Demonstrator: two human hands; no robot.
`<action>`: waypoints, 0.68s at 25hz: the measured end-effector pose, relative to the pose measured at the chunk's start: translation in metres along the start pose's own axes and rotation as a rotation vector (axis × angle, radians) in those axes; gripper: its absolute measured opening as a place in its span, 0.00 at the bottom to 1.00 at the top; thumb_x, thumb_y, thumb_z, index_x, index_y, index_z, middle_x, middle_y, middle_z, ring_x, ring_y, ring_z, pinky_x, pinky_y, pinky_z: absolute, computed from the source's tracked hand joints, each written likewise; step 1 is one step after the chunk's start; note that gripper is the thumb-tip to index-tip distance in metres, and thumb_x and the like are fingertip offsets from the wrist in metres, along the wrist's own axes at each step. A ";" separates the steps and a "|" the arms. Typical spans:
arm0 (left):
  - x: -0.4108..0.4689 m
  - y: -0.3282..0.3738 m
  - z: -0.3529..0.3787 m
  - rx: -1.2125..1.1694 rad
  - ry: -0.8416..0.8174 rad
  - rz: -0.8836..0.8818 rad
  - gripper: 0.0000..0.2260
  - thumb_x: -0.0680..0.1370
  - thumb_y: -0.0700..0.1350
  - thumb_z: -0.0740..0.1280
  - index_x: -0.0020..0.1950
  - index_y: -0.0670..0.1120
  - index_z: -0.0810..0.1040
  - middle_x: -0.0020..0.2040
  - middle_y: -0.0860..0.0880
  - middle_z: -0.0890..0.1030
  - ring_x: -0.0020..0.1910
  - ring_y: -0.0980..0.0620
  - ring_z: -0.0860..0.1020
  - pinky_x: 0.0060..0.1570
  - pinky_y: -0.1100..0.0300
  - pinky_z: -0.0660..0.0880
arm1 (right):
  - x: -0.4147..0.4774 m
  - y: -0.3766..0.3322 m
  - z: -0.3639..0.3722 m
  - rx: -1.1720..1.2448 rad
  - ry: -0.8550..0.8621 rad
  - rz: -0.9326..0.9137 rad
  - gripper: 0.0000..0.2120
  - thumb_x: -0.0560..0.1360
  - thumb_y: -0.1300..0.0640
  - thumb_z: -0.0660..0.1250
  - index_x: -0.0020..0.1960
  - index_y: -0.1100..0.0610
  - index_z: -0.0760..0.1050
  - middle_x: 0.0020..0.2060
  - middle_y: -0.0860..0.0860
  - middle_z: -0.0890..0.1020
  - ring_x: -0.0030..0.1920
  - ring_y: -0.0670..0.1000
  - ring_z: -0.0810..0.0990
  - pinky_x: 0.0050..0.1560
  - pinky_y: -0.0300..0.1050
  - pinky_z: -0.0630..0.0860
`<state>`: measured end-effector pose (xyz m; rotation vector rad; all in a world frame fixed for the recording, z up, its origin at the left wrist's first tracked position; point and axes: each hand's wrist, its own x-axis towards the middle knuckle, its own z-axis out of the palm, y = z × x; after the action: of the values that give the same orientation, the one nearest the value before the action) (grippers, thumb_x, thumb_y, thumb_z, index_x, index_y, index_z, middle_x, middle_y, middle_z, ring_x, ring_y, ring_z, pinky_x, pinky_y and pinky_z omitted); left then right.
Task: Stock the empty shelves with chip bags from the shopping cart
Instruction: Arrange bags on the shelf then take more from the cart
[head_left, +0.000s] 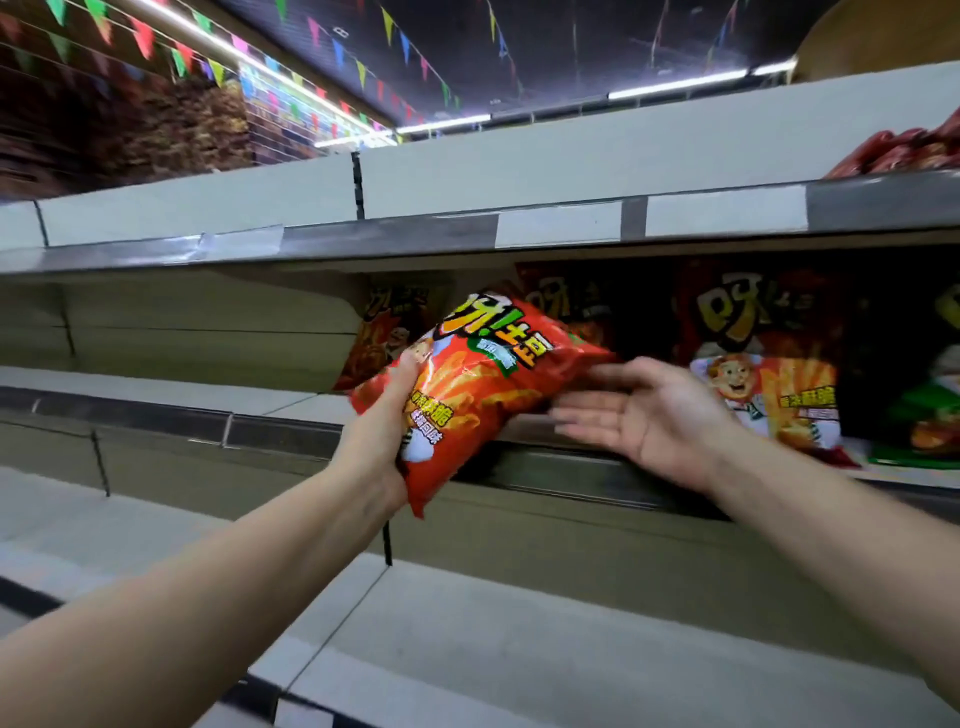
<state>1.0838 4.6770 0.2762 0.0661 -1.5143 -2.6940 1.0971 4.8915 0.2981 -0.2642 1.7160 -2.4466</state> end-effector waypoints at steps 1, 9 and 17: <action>0.005 -0.006 0.000 -0.070 0.068 0.038 0.29 0.69 0.61 0.70 0.63 0.45 0.73 0.51 0.40 0.83 0.43 0.43 0.84 0.33 0.49 0.81 | -0.007 0.012 0.008 0.037 -0.042 -0.020 0.17 0.77 0.65 0.50 0.65 0.64 0.66 0.56 0.70 0.77 0.46 0.62 0.82 0.46 0.55 0.79; -0.011 -0.036 0.039 -0.048 -0.091 -0.041 0.09 0.79 0.47 0.65 0.54 0.43 0.75 0.54 0.44 0.80 0.54 0.48 0.78 0.59 0.51 0.73 | 0.000 0.024 0.044 -0.477 0.276 -0.370 0.43 0.66 0.53 0.76 0.71 0.56 0.53 0.62 0.54 0.72 0.61 0.53 0.73 0.63 0.52 0.72; 0.021 -0.015 0.035 0.480 -0.031 0.245 0.41 0.69 0.39 0.75 0.75 0.44 0.56 0.62 0.45 0.70 0.60 0.48 0.71 0.61 0.57 0.67 | 0.014 0.016 0.014 -0.882 0.457 -0.545 0.35 0.75 0.63 0.67 0.75 0.52 0.52 0.70 0.52 0.65 0.68 0.52 0.67 0.64 0.40 0.64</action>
<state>1.0605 4.7134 0.2815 -0.1350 -1.9952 -2.1100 1.0868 4.8697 0.2885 -0.2967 3.2313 -1.9263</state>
